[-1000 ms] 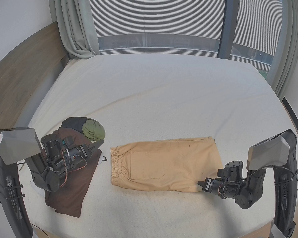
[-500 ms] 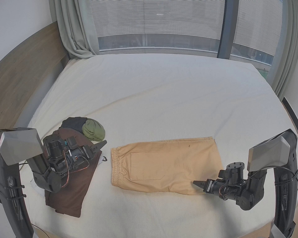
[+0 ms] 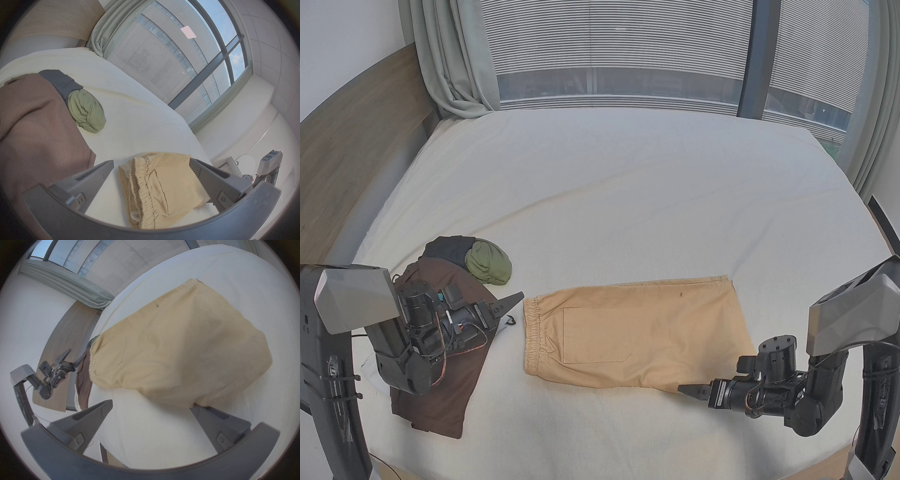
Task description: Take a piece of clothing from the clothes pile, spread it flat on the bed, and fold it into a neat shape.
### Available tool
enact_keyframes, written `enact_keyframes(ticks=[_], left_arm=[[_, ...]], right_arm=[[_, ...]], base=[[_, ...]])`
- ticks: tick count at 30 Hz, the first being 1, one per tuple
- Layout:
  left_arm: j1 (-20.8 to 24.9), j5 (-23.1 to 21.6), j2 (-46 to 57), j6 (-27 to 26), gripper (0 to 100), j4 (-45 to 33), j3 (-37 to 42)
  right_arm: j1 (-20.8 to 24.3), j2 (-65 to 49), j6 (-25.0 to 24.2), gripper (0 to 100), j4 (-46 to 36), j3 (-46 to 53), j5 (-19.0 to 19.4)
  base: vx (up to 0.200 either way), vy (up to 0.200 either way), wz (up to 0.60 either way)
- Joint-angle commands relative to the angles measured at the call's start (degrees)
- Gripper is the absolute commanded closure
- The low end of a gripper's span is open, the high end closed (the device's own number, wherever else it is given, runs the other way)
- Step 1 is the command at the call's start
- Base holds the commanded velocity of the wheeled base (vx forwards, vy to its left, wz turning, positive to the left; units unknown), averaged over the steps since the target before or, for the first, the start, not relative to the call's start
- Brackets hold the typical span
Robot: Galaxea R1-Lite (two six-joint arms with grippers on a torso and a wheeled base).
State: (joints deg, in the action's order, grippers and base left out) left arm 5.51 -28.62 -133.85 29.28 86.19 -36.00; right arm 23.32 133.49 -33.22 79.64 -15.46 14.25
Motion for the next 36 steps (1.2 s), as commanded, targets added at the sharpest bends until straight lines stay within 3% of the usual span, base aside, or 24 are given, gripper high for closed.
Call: enact_keyframes(ticks=[1, 12, 18, 23, 36], left_arm=[[0.8, 0.2, -3.6, 0.7, 0, 1.5, -0.3], [2.1, 0.1, -5.6, 5.1, 0, 2.2, -0.4], [2.8, 0.2, -8.4, 5.1, 0, 2.2, -0.6], [3.2, 0.5, -10.1, 6.6, 0, 2.2, -0.7], [5.2, 0.9, -15.9, 6.4, 0, 2.3, -3.6]], right_arm=[[2.3, -4.6, 0.0, 0, 0.1, 1.9, 0.6], [6.5, -12.1, -0.1, 0, -0.3, 5.3, 2.0], [5.2, -12.2, -0.2, 0, 0.3, 2.4, 2.4], [2.9, -12.2, -0.5, 0, 0.7, 1.4, 6.0], [1.6, -12.2, -0.5, 0, 1.7, 1.3, 6.1]], base=[[0.000, 0.000, 0.00], [0.000, 0.000, 0.00], [0.000, 0.000, 0.00], [0.000, 0.000, 0.00], [0.000, 0.000, 0.00]])
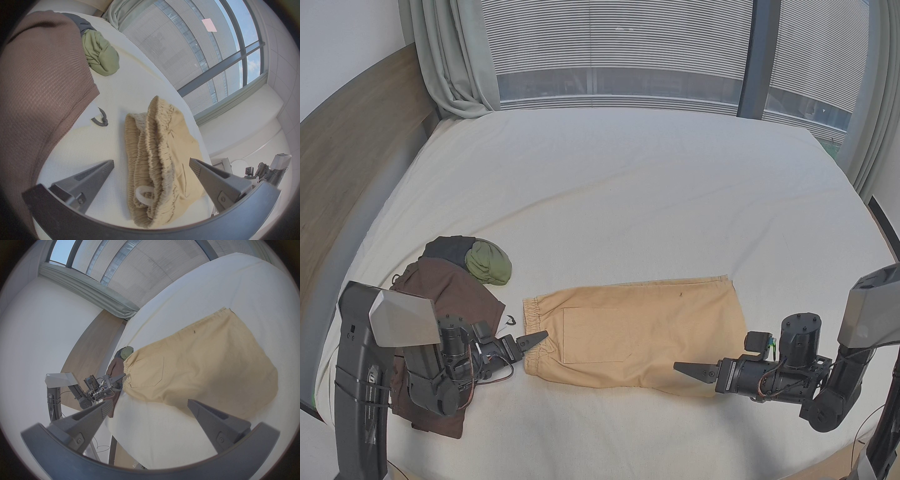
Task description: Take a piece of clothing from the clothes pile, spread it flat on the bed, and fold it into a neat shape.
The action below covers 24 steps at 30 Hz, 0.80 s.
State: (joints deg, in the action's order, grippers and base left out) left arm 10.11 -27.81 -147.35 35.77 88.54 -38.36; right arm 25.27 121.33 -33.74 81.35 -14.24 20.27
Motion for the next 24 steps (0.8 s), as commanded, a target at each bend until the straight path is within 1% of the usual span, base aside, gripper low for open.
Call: enact_keyframes(ticks=[1, 7, 15, 22, 24], left_arm=[[0.7, 0.2, -2.6, -0.1, 0, 0.0, -1.6], [1.6, 0.1, -2.9, 0.5, 0, 0.0, -3.0], [3.9, 0.3, -4.4, 1.9, 0, -0.1, -6.2], [4.0, 0.5, -4.8, 1.9, 0, -0.1, -7.0], [4.0, 1.2, -4.8, 2.0, 0, -0.1, -7.2]], right_arm=[[-0.5, 0.0, 0.0, 0, 0.0, 0.1, 0.0], [-0.4, 0.1, 0.0, 0, 0.1, -0.1, -0.1], [-0.3, 0.2, 0.0, 0, 0.2, -0.1, 0.0], [-0.2, 0.3, 0.0, 0, 0.2, -0.2, 0.0], [-0.3, 0.4, 0.0, 0, 0.2, -0.3, 0.0]], base=[[0.000, 0.000, 0.00], [0.000, 0.000, 0.00], [0.000, 0.000, 0.00], [0.000, 0.000, 0.00], [0.000, 0.000, 0.00]])
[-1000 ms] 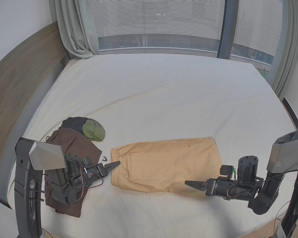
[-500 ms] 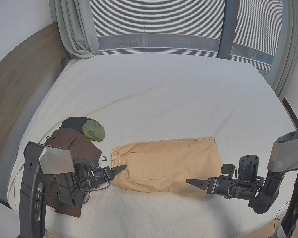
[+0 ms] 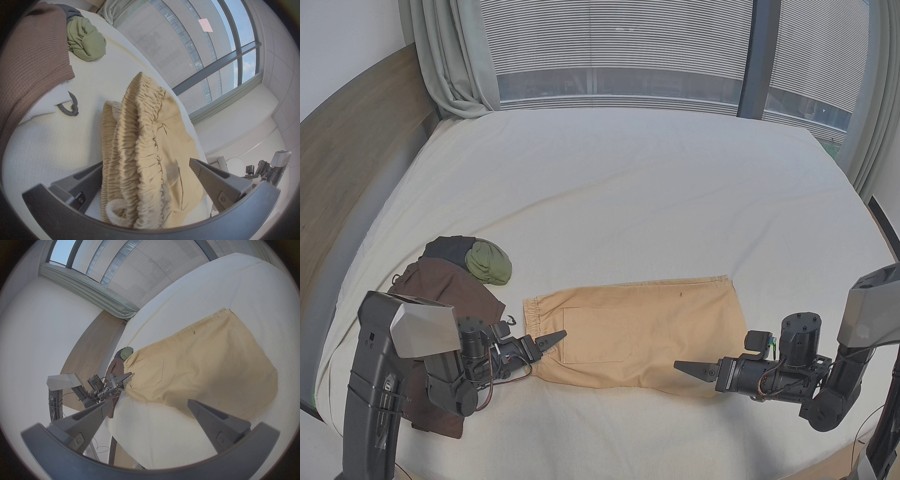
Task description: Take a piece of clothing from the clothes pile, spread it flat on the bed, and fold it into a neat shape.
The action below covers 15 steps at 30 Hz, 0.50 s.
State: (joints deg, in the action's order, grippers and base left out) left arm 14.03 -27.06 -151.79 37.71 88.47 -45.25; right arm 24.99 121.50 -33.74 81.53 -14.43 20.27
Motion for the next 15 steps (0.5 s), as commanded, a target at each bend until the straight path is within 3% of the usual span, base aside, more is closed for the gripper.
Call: enact_keyframes(ticks=[1, 2, 15], left_arm=[[0.0, 0.9, -0.4, 0.1, 0, 0.0, -0.4], [0.0, 0.9, -0.4, 0.1, 100, 0.0, -0.4], [-0.2, 1.0, 1.8, 2.9, 100, 0.0, -0.1]], right_arm=[[0.0, 0.2, 0.0, 0, 0.0, -0.2, 0.0], [0.0, 0.2, 0.0, 0, 0.0, -0.2, 0.0], [-1.2, 2.9, 0.1, 0, 2.1, -0.4, -0.1]], base=[[0.000, 0.000, 0.00], [0.000, 0.000, 0.00], [0.000, 0.000, 0.00]])
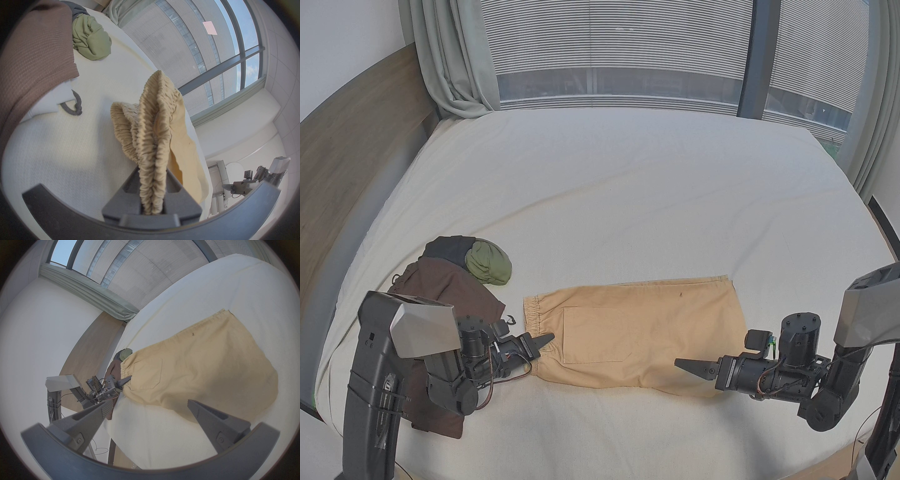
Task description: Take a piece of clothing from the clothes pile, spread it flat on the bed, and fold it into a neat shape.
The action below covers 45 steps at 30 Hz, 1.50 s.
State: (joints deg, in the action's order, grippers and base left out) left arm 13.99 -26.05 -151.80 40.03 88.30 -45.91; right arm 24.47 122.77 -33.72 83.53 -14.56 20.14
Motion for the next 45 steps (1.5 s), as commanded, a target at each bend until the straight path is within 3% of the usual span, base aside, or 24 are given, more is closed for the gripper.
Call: enact_keyframes(ticks=[1, 9, 21, 45], left_arm=[[-0.2, 0.0, 2.0, 0.7, 100, 0.2, 0.6], [-0.7, -2.3, 9.7, 5.8, 100, 0.2, 7.3], [-4.7, -4.5, 15.3, 5.9, 100, 0.2, 11.6], [-10.6, -8.5, 16.9, 3.1, 100, 0.3, 15.9]], right_arm=[[-0.6, 1.7, 0.1, 0, 0.1, -0.3, 0.0], [-1.6, 2.1, 0.1, 0, 0.1, -0.6, 0.0], [-1.4, 2.3, 0.1, 0, 1.9, -0.4, 0.0], [-0.9, 2.9, 0.1, 0, 2.0, -0.3, 0.0]], base=[[0.000, 0.000, 0.00], [0.000, 0.000, 0.00], [0.000, 0.000, 0.00], [0.000, 0.000, 0.00]])
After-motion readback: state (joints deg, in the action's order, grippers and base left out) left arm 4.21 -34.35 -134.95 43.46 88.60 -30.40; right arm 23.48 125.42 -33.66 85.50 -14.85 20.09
